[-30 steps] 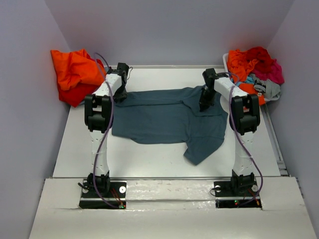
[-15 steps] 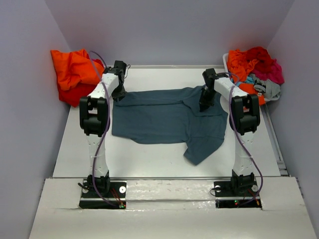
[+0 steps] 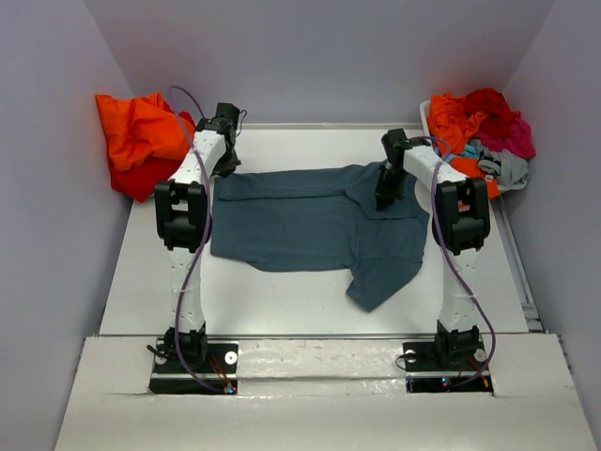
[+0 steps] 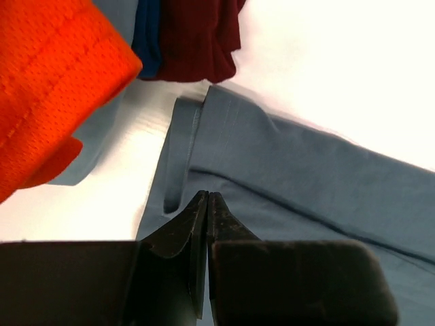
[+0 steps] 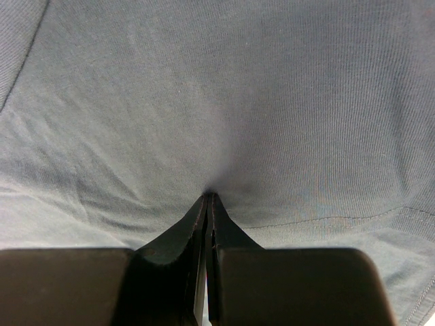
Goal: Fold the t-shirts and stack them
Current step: Fold the tshirt
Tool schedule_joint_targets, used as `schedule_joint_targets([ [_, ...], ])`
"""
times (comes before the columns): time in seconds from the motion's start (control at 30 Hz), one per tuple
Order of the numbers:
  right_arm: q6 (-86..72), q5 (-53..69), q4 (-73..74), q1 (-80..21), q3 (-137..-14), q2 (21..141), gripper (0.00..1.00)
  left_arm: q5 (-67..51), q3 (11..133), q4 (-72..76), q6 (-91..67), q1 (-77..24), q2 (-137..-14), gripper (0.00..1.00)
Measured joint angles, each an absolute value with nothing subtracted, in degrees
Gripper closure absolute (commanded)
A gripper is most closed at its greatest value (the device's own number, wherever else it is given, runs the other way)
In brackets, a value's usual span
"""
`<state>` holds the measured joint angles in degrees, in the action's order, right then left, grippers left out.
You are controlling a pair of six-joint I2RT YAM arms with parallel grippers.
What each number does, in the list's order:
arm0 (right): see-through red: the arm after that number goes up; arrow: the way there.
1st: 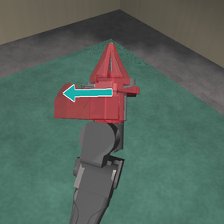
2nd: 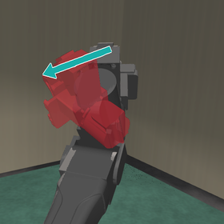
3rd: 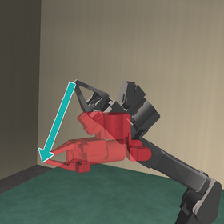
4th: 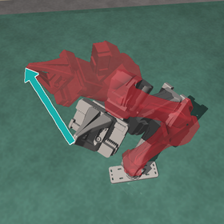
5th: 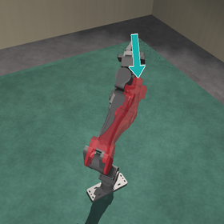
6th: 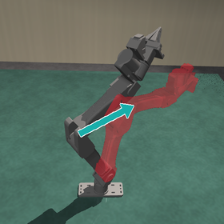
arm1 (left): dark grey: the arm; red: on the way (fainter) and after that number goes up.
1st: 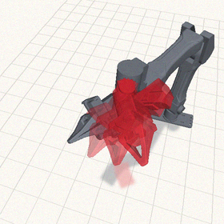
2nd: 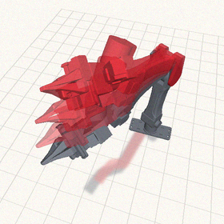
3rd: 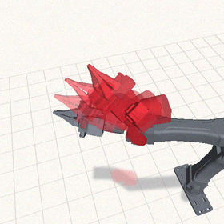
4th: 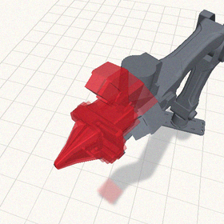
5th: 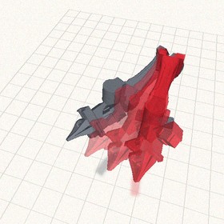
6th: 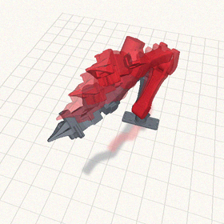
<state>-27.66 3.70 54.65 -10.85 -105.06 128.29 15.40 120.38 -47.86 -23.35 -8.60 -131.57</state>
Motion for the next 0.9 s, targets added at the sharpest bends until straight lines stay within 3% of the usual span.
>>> schedule_joint_targets([
  [0.9,-27.24,5.82,55.33,-10.98,-97.38,124.29,0.92,15.07,122.32,-48.12,-22.52,-8.60,-136.46,0.85],
])
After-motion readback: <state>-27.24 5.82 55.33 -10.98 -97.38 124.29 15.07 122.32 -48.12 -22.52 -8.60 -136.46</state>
